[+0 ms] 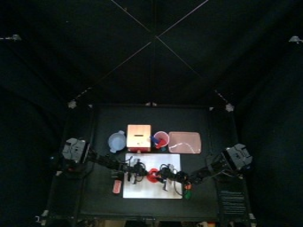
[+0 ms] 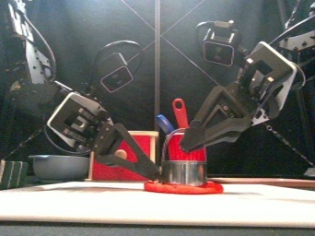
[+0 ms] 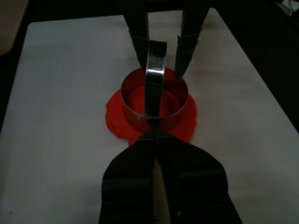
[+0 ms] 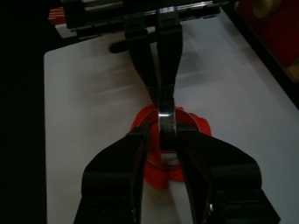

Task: Get the cutter from the drawer then cut the dough then place the extra dough in the bowl
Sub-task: Place the extra dough in the bowl

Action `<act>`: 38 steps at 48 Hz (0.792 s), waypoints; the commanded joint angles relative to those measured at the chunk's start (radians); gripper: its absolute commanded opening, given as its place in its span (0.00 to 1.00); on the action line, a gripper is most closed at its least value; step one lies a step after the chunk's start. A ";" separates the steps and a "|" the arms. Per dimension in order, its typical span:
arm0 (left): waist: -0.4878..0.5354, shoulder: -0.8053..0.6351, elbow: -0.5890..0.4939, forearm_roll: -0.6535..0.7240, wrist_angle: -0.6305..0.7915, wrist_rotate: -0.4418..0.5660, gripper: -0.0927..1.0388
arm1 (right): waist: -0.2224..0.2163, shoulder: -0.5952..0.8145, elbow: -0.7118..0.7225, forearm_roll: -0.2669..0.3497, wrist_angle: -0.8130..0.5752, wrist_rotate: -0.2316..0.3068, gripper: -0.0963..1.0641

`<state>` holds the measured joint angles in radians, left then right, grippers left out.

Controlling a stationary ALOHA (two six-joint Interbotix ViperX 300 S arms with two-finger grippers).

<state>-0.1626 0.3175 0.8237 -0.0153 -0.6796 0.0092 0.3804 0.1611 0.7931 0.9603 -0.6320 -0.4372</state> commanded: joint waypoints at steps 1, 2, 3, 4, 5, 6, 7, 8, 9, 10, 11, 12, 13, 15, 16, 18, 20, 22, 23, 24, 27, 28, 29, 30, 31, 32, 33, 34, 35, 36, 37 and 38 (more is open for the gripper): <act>-0.003 -0.009 -0.018 -0.003 -0.006 -0.002 0.46 | -0.003 -0.035 -0.014 -0.003 -0.003 -0.002 0.66; -0.003 -0.009 -0.018 -0.003 -0.005 -0.002 0.46 | -0.003 -0.034 -0.014 -0.002 -0.005 -0.002 0.66; -0.003 -0.008 -0.020 -0.003 -0.005 -0.002 0.46 | -0.003 -0.034 -0.014 -0.003 -0.003 -0.002 0.66; -0.003 -0.006 -0.020 -0.003 -0.005 -0.002 0.46 | -0.003 -0.034 -0.014 -0.002 -0.003 0.000 0.66; -0.003 -0.005 -0.020 -0.003 -0.005 -0.002 0.46 | -0.003 -0.034 -0.014 -0.002 -0.003 0.000 0.66; -0.003 -0.005 -0.020 -0.003 -0.006 -0.002 0.46 | -0.003 -0.034 -0.014 -0.003 -0.003 0.000 0.66; -0.005 -0.005 -0.020 -0.003 -0.005 -0.002 0.46 | -0.003 -0.034 -0.014 -0.003 -0.003 0.000 0.66; -0.005 -0.003 -0.020 -0.003 -0.005 -0.002 0.46 | -0.003 -0.034 -0.014 -0.002 -0.003 0.000 0.66; -0.005 -0.002 -0.020 -0.005 -0.006 -0.002 0.46 | -0.003 -0.034 -0.015 -0.003 -0.005 0.000 0.66; -0.005 0.000 -0.018 -0.006 -0.005 -0.002 0.46 | -0.003 -0.034 -0.015 -0.003 -0.003 0.000 0.65; -0.005 0.002 -0.018 -0.006 -0.006 -0.002 0.46 | -0.003 -0.034 -0.015 -0.003 -0.005 0.000 0.65; -0.005 0.003 -0.018 -0.008 -0.005 -0.002 0.46 | -0.003 -0.034 -0.015 -0.003 -0.003 0.000 0.64; -0.005 0.003 -0.018 -0.008 -0.005 -0.002 0.46 | -0.003 -0.034 -0.015 -0.002 -0.003 0.000 0.64; -0.005 0.006 -0.020 -0.009 -0.005 -0.002 0.46 | -0.003 -0.034 -0.015 -0.003 -0.003 0.000 0.62; -0.005 0.006 -0.020 -0.011 -0.006 -0.002 0.46 | -0.003 -0.034 -0.015 -0.003 -0.003 0.000 0.61; -0.006 0.006 -0.018 -0.011 -0.005 -0.002 0.46 | -0.003 -0.034 -0.014 -0.003 -0.003 0.000 0.59; -0.006 0.006 -0.018 -0.011 -0.005 -0.002 0.46 | -0.003 -0.034 -0.014 -0.002 -0.003 -0.002 0.57; -0.006 0.006 -0.020 -0.011 -0.005 -0.002 0.46 | -0.003 -0.034 -0.015 -0.003 -0.002 0.000 0.55; -0.006 0.006 -0.020 -0.011 -0.005 -0.002 0.46 | -0.003 -0.034 -0.015 -0.002 0.000 -0.002 0.55; -0.006 0.006 -0.020 -0.011 -0.005 -0.002 0.46 | -0.003 -0.034 -0.015 -0.003 0.000 -0.002 0.53; -0.006 0.008 -0.018 -0.011 -0.006 -0.002 0.46 | -0.005 -0.034 -0.015 -0.003 0.000 -0.002 0.52; -0.006 0.008 -0.018 -0.011 -0.005 -0.002 0.46 | -0.005 -0.034 -0.017 -0.003 0.000 -0.002 0.52; -0.006 0.008 -0.018 -0.011 -0.006 -0.002 0.46 | -0.006 -0.035 -0.017 -0.002 0.000 -0.003 0.52; -0.006 0.008 -0.018 -0.011 -0.005 -0.002 0.46 | -0.006 -0.035 -0.017 -0.002 0.000 -0.006 0.52; -0.005 0.008 -0.018 -0.012 -0.005 -0.002 0.46 | -0.006 -0.037 -0.017 -0.003 0.000 -0.006 0.52; -0.006 0.008 -0.018 -0.011 -0.005 -0.002 0.46 | -0.006 -0.041 -0.017 -0.002 0.000 -0.006 0.52; -0.006 0.008 -0.018 -0.011 -0.005 -0.002 0.46 | -0.009 -0.044 -0.017 -0.003 0.000 -0.006 0.52; -0.006 0.008 -0.018 -0.011 -0.005 -0.002 0.46 | -0.009 -0.044 -0.017 -0.003 0.000 -0.008 0.52; -0.006 0.008 -0.018 -0.011 -0.002 -0.002 0.46 | -0.011 -0.048 -0.017 -0.003 0.000 -0.008 0.52; -0.006 0.008 -0.018 -0.011 0.000 -0.002 0.46 | -0.011 -0.051 -0.017 -0.005 0.000 -0.008 0.52; -0.006 0.008 -0.020 -0.011 0.003 -0.002 0.46 | -0.012 -0.054 -0.017 -0.005 0.000 -0.006 0.52; -0.006 0.008 -0.018 -0.011 0.005 -0.002 0.46 | -0.014 -0.057 -0.017 -0.006 0.000 -0.006 0.52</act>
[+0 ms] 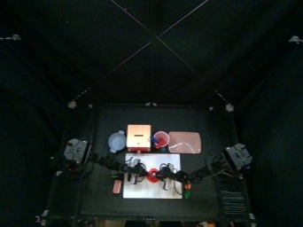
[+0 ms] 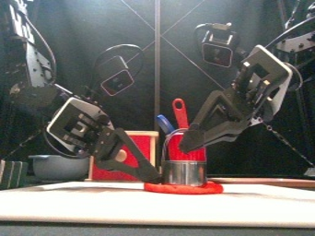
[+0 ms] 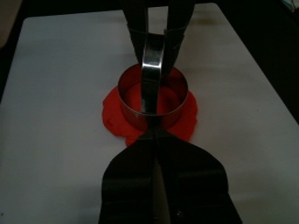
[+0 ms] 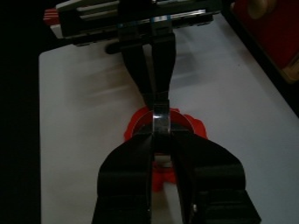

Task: Get the cutter from the drawer then cut the dough then place the extra dough in the bowl
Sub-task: Place the extra dough in the bowl

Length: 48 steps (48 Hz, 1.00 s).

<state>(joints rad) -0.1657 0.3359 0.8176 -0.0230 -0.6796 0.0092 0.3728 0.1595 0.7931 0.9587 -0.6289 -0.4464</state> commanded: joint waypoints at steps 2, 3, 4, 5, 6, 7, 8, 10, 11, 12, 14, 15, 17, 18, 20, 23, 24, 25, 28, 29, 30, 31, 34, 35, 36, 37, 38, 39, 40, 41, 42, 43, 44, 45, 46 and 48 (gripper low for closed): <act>-0.003 -0.011 -0.012 -0.003 0.011 -0.002 0.46 | -0.009 -0.066 -0.017 -0.012 -0.003 0.002 0.52; -0.003 -0.012 -0.012 -0.003 0.014 -0.002 0.46 | -0.011 -0.069 -0.017 -0.015 -0.003 0.003 0.52; -0.003 -0.011 -0.012 -0.003 0.015 -0.002 0.46 | -0.012 -0.074 -0.017 -0.018 -0.003 0.003 0.52; -0.003 -0.011 -0.014 -0.005 0.018 -0.002 0.46 | -0.015 -0.077 -0.017 -0.023 -0.003 0.006 0.52; -0.003 -0.011 -0.012 -0.005 0.020 -0.002 0.46 | -0.020 -0.080 -0.017 -0.025 -0.003 0.006 0.52; -0.002 -0.011 -0.014 -0.003 0.021 -0.002 0.46 | -0.023 -0.086 -0.017 -0.026 -0.003 0.006 0.52; -0.003 -0.011 -0.012 -0.003 0.021 -0.002 0.46 | -0.028 -0.089 -0.017 -0.028 -0.003 0.003 0.52; -0.003 -0.011 -0.014 -0.003 0.021 -0.002 0.46 | -0.034 -0.098 -0.017 -0.032 -0.003 0.003 0.52; -0.002 -0.011 -0.014 -0.003 0.021 -0.002 0.46 | -0.037 -0.101 -0.017 -0.034 -0.003 0.003 0.52; -0.003 -0.011 -0.014 -0.003 0.021 -0.002 0.46 | -0.041 -0.106 -0.017 -0.037 -0.003 0.003 0.52; -0.003 -0.011 -0.014 -0.003 0.021 -0.002 0.46 | -0.049 -0.114 -0.017 -0.046 -0.003 0.003 0.52; -0.003 -0.012 -0.012 -0.003 0.021 -0.002 0.46 | -0.051 -0.118 -0.017 -0.051 -0.003 0.003 0.52; -0.003 -0.011 -0.012 -0.003 0.021 -0.002 0.46 | -0.057 -0.127 -0.015 -0.058 -0.003 0.006 0.52; -0.003 -0.011 -0.012 -0.003 0.021 -0.002 0.46 | -0.060 -0.130 -0.015 -0.063 -0.003 0.006 0.52; -0.003 -0.012 -0.014 -0.003 0.021 -0.002 0.46 | -0.063 -0.140 -0.015 -0.071 -0.003 0.006 0.52; -0.003 -0.011 -0.014 -0.003 0.021 -0.002 0.46 | -0.071 -0.150 -0.015 -0.078 -0.003 0.006 0.52; -0.003 -0.011 -0.012 -0.003 0.021 -0.002 0.46 | -0.072 -0.155 -0.014 -0.080 -0.003 0.006 0.52; -0.003 -0.011 -0.012 -0.003 0.021 -0.002 0.46 | -0.074 -0.158 -0.014 -0.081 -0.003 0.003 0.52; -0.003 -0.011 -0.014 -0.003 0.021 -0.002 0.46 | -0.078 -0.172 -0.009 -0.087 -0.003 0.003 0.52; -0.003 -0.011 -0.014 -0.003 0.021 -0.002 0.46 | -0.080 -0.178 -0.006 -0.089 -0.003 0.003 0.52; -0.002 -0.011 -0.012 -0.005 0.023 -0.002 0.46 | -0.081 -0.184 -0.002 -0.091 -0.003 0.002 0.52; -0.003 -0.011 -0.014 -0.005 0.021 -0.002 0.46 | -0.081 -0.189 0.005 -0.092 -0.003 0.002 0.52; -0.003 -0.015 -0.014 -0.005 0.021 -0.002 0.46 | -0.083 -0.213 0.031 -0.089 -0.003 0.003 0.52; -0.005 -0.018 -0.012 -0.003 0.023 0.000 0.47 | -0.083 -0.221 0.040 -0.087 -0.003 0.003 0.52; -0.006 -0.023 -0.012 -0.003 0.023 0.000 0.47 | -0.083 -0.229 0.051 -0.086 -0.003 0.003 0.52; -0.006 -0.025 -0.014 -0.005 0.023 0.000 0.48 | -0.083 -0.236 0.061 -0.084 -0.002 0.008 0.52; -0.008 -0.031 -0.012 -0.005 0.023 0.002 0.48 | -0.083 -0.245 0.074 -0.084 -0.002 0.009 0.52; -0.009 -0.035 -0.012 -0.003 0.023 0.002 0.48 | -0.083 -0.255 0.084 -0.081 -0.002 0.011 0.52; -0.011 -0.038 -0.012 -0.003 0.023 0.002 0.49 | -0.083 -0.264 0.097 -0.078 0.000 0.012 0.52; -0.011 -0.043 -0.012 -0.002 0.023 0.003 0.49 | -0.083 -0.272 0.109 -0.074 0.000 0.014 0.52; -0.011 -0.048 -0.012 -0.002 0.023 0.003 0.49 | -0.083 -0.281 0.121 -0.071 0.002 0.015 0.52; -0.011 -0.051 -0.011 -0.003 0.023 0.003 0.50 | -0.083 -0.287 0.132 -0.064 0.002 0.015 0.52; -0.011 -0.055 -0.011 -0.002 0.023 0.003 0.51 | -0.083 -0.296 0.149 -0.054 0.005 0.015 0.52; -0.011 -0.058 -0.011 -0.002 0.023 0.003 0.52 | -0.083 -0.301 0.160 -0.046 0.006 0.017 0.52; -0.011 -0.061 -0.011 -0.002 0.023 0.003 0.52 | -0.083 -0.305 0.169 -0.038 0.008 0.017 0.52; -0.011 -0.067 -0.009 -0.002 0.023 0.003 0.54 | -0.083 -0.310 0.187 -0.025 0.015 0.017 0.52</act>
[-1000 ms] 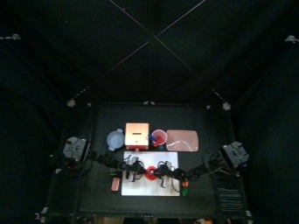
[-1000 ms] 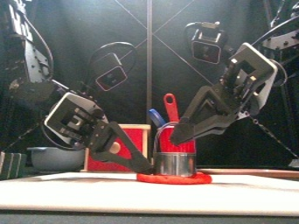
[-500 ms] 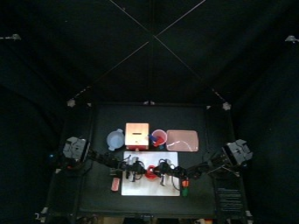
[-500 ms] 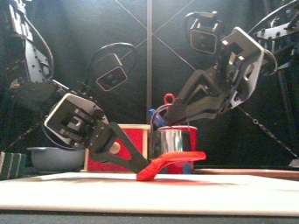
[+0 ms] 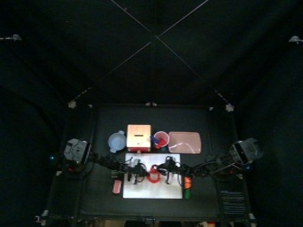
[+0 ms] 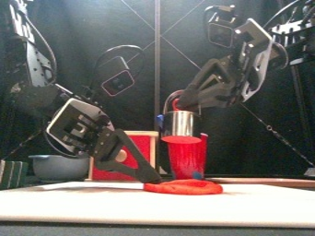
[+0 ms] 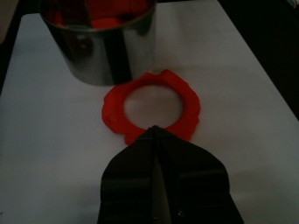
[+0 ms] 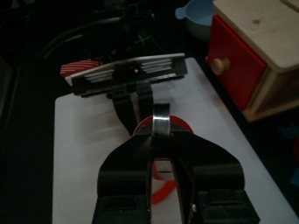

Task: Get the cutter from the drawer then cut the dough then place the extra dough in the bowl
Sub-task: Place the extra dough in the bowl

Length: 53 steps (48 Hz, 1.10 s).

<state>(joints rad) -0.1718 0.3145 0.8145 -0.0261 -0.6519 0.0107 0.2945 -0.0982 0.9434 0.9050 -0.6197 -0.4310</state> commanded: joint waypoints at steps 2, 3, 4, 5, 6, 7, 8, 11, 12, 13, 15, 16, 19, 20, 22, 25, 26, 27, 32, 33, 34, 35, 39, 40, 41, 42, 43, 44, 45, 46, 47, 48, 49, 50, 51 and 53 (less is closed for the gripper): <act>-0.005 -0.054 -0.003 0.003 -0.005 0.002 0.57 | -0.005 -0.054 0.049 0.044 0.014 0.002 0.52; -0.005 -0.057 -0.005 0.005 -0.005 0.002 0.58 | -0.005 -0.054 0.055 0.052 0.018 0.002 0.52; -0.005 -0.060 -0.003 0.005 -0.005 0.002 0.59 | -0.005 -0.054 0.061 0.057 0.021 0.000 0.52; -0.005 -0.063 -0.003 0.006 -0.005 0.002 0.60 | -0.006 -0.052 0.067 0.061 0.025 0.000 0.52; -0.005 -0.066 -0.003 0.008 -0.005 0.002 0.61 | -0.005 -0.051 0.071 0.064 0.029 0.000 0.52; -0.005 -0.072 -0.003 0.011 -0.005 0.002 0.61 | -0.005 -0.049 0.077 0.067 0.034 0.000 0.52; -0.005 -0.075 -0.003 0.014 -0.005 0.002 0.62 | -0.005 -0.048 0.078 0.071 0.038 0.000 0.52; -0.005 -0.087 -0.002 0.018 -0.005 0.003 0.63 | -0.005 -0.040 0.083 0.072 0.048 0.000 0.52; -0.005 -0.091 -0.002 0.018 -0.005 0.003 0.64 | -0.006 -0.037 0.083 0.072 0.051 0.000 0.52; -0.005 -0.097 -0.002 0.018 -0.005 0.003 0.64 | -0.006 -0.034 0.083 0.072 0.054 0.000 0.52; -0.005 -0.103 -0.002 0.018 -0.005 0.005 0.64 | -0.008 -0.028 0.084 0.074 0.063 0.000 0.52; -0.003 -0.106 -0.002 0.018 -0.005 0.005 0.64 | -0.008 -0.023 0.084 0.074 0.069 0.000 0.52; 0.002 -0.114 -0.002 0.018 -0.005 0.005 0.64 | -0.011 -0.014 0.084 0.072 0.086 0.000 0.53; 0.003 -0.117 -0.002 0.018 -0.005 0.005 0.64 | -0.011 -0.009 0.084 0.072 0.095 0.000 0.53; 0.003 -0.120 0.000 0.018 -0.003 0.005 0.64 | -0.012 -0.006 0.083 0.072 0.104 0.000 0.53; 0.003 -0.124 0.000 0.018 0.002 0.005 0.64 | -0.011 -0.003 0.083 0.072 0.115 0.000 0.53; 0.003 -0.126 -0.002 0.018 0.003 0.005 0.64 | -0.012 -0.005 0.083 0.071 0.120 0.000 0.53; 0.003 -0.126 -0.002 0.018 0.006 0.005 0.64 | -0.012 -0.003 0.083 0.071 0.123 0.000 0.53; 0.005 -0.129 -0.008 0.017 0.017 0.006 0.64 | -0.011 -0.005 0.083 0.069 0.137 0.000 0.55; 0.005 -0.127 -0.011 0.017 0.020 0.006 0.64 | -0.012 -0.003 0.083 0.069 0.138 0.000 0.56; 0.005 -0.126 -0.014 0.017 0.025 0.006 0.65 | -0.012 -0.003 0.083 0.067 0.140 0.000 0.57; 0.005 -0.124 -0.020 0.017 0.031 0.006 0.65 | -0.012 -0.003 0.084 0.067 0.140 0.000 0.58; 0.021 -0.110 -0.051 0.020 0.075 0.008 0.66 | -0.012 -0.003 0.086 0.063 0.141 -0.002 0.64; 0.026 -0.109 -0.058 0.021 0.092 0.009 0.66 | -0.012 -0.003 0.086 0.061 0.141 -0.002 0.65; 0.029 -0.104 -0.067 0.023 0.109 0.011 0.67 | -0.011 -0.003 0.086 0.058 0.141 -0.002 0.67; 0.035 -0.101 -0.077 0.028 0.127 0.012 0.67 | -0.012 -0.003 0.084 0.057 0.141 -0.002 0.68; 0.038 -0.098 -0.086 0.032 0.149 0.014 0.68 | -0.012 -0.005 0.086 0.055 0.141 -0.002 0.70; 0.041 -0.095 -0.095 0.037 0.169 0.015 0.69 | -0.012 -0.003 0.086 0.052 0.141 0.000 0.71; 0.046 -0.091 -0.110 0.044 0.199 0.018 0.70 | -0.012 -0.003 0.086 0.049 0.141 -0.002 0.72; 0.049 -0.091 -0.118 0.051 0.222 0.020 0.72 | -0.012 -0.003 0.086 0.048 0.141 -0.002 0.73; 0.052 -0.089 -0.129 0.055 0.242 0.021 0.73 | -0.012 -0.003 0.084 0.043 0.141 0.000 0.74; 0.054 -0.087 -0.137 0.061 0.264 0.025 0.74 | -0.012 -0.005 0.084 0.041 0.141 -0.002 0.75; 0.057 -0.086 -0.146 0.067 0.284 0.026 0.75 | -0.012 -0.005 0.083 0.038 0.141 -0.002 0.76; 0.060 -0.084 -0.153 0.074 0.302 0.029 0.77 | -0.012 -0.006 0.083 0.034 0.143 -0.002 0.77; 0.063 -0.084 -0.161 0.080 0.319 0.031 0.78 | -0.012 -0.006 0.081 0.029 0.143 -0.002 0.78; 0.069 -0.080 -0.173 0.091 0.345 0.035 0.81 | -0.012 -0.009 0.081 0.025 0.144 -0.002 0.79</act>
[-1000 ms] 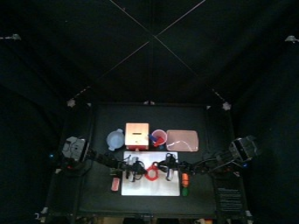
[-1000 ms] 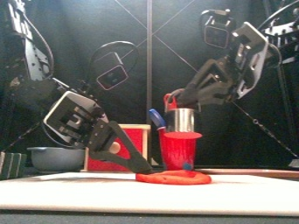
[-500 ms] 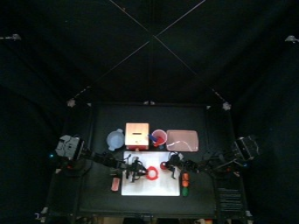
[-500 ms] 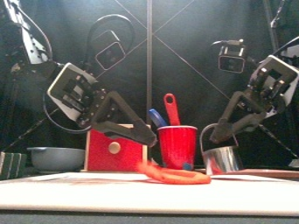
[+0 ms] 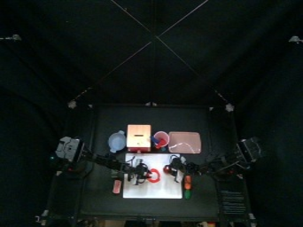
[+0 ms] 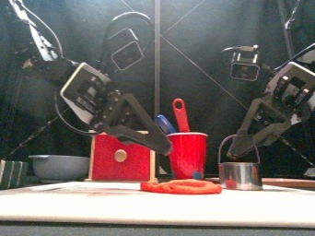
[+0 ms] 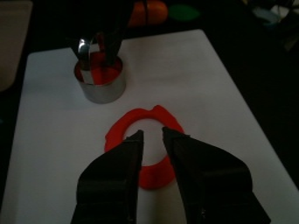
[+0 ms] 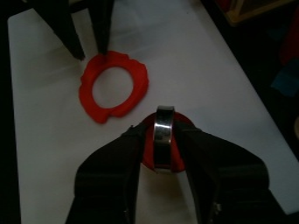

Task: Get the cutter from the drawer then cut the dough then place the extra dough in the bowl
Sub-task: Place the extra dough in the bowl

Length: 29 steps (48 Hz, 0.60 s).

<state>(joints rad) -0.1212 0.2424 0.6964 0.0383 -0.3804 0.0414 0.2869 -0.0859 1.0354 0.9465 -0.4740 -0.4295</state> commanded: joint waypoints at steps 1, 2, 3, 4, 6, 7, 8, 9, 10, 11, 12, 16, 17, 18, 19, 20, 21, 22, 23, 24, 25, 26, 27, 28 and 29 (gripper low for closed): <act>0.023 -0.008 -0.066 0.032 0.091 0.008 0.83 | -0.005 -0.023 -0.011 -0.021 0.000 -0.003 0.79; 0.026 -0.006 -0.071 0.035 0.100 0.009 0.84 | -0.005 -0.025 -0.011 -0.023 0.000 -0.003 0.80; 0.029 -0.006 -0.075 0.040 0.106 0.012 0.85 | -0.005 -0.026 -0.011 -0.026 0.000 -0.003 0.80; 0.031 -0.006 -0.080 0.041 0.110 0.015 0.85 | -0.003 -0.028 -0.011 -0.031 0.002 -0.003 0.81; 0.035 -0.008 -0.087 0.048 0.112 0.020 0.86 | -0.003 -0.031 -0.011 -0.035 0.002 -0.002 0.81; 0.037 -0.008 -0.089 0.051 0.112 0.023 0.87 | -0.005 -0.032 -0.011 -0.038 0.002 -0.002 0.81; 0.040 -0.008 -0.092 0.054 0.112 0.026 0.87 | -0.005 -0.037 -0.011 -0.041 0.002 -0.002 0.81; 0.040 -0.006 -0.095 0.057 0.112 0.031 0.87 | -0.005 -0.038 -0.009 -0.043 0.002 -0.002 0.81; 0.043 -0.006 -0.098 0.061 0.115 0.034 0.87 | -0.005 -0.040 -0.009 -0.043 0.002 -0.002 0.81; 0.044 -0.003 -0.103 0.069 0.118 0.038 0.87 | -0.005 -0.043 -0.009 -0.044 0.002 -0.003 0.81; 0.046 -0.002 -0.106 0.072 0.121 0.041 0.87 | -0.005 -0.044 -0.008 -0.044 0.003 -0.003 0.81; 0.051 0.011 -0.118 0.084 0.127 0.046 0.87 | -0.003 -0.060 -0.005 -0.055 0.006 -0.005 0.81; 0.051 0.014 -0.121 0.084 0.129 0.046 0.87 | -0.003 -0.063 -0.003 -0.060 0.008 -0.005 0.81; 0.051 0.017 -0.124 0.084 0.132 0.046 0.87 | -0.003 -0.067 -0.002 -0.064 0.011 -0.003 0.81; 0.051 0.018 -0.127 0.084 0.137 0.046 0.86 | -0.003 -0.072 0.000 -0.069 0.012 -0.003 0.81; 0.051 0.021 -0.129 0.086 0.140 0.046 0.86 | -0.003 -0.077 0.002 -0.074 0.014 -0.002 0.81; 0.051 0.028 -0.133 0.084 0.146 0.046 0.86 | -0.003 -0.083 0.002 -0.077 0.015 -0.002 0.81; 0.051 0.029 -0.137 0.084 0.149 0.046 0.86 | -0.003 -0.087 0.003 -0.078 0.015 -0.002 0.81; 0.052 0.034 -0.138 0.084 0.152 0.046 0.86 | -0.003 -0.092 0.005 -0.080 0.015 -0.002 0.81; 0.054 0.034 -0.140 0.084 0.152 0.046 0.86 | -0.005 -0.095 0.006 -0.081 0.015 -0.002 0.81; 0.055 0.038 -0.143 0.083 0.156 0.046 0.86 | -0.005 -0.100 0.008 -0.081 0.017 -0.002 0.81; 0.057 0.040 -0.144 0.083 0.156 0.044 0.86 | -0.005 -0.104 0.011 -0.081 0.015 -0.002 0.81; 0.058 0.041 -0.146 0.083 0.158 0.044 0.86 | -0.005 -0.107 0.012 -0.081 0.017 -0.002 0.81; 0.060 0.043 -0.146 0.083 0.158 0.044 0.86 | -0.005 -0.110 0.014 -0.083 0.017 -0.002 0.81; 0.058 0.044 -0.147 0.081 0.158 0.044 0.86 | -0.005 -0.114 0.015 -0.081 0.017 -0.002 0.81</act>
<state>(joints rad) -0.0706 0.2991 0.5768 0.1197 -0.2209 0.0874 0.2853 -0.1595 1.0538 0.8682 -0.4541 -0.4310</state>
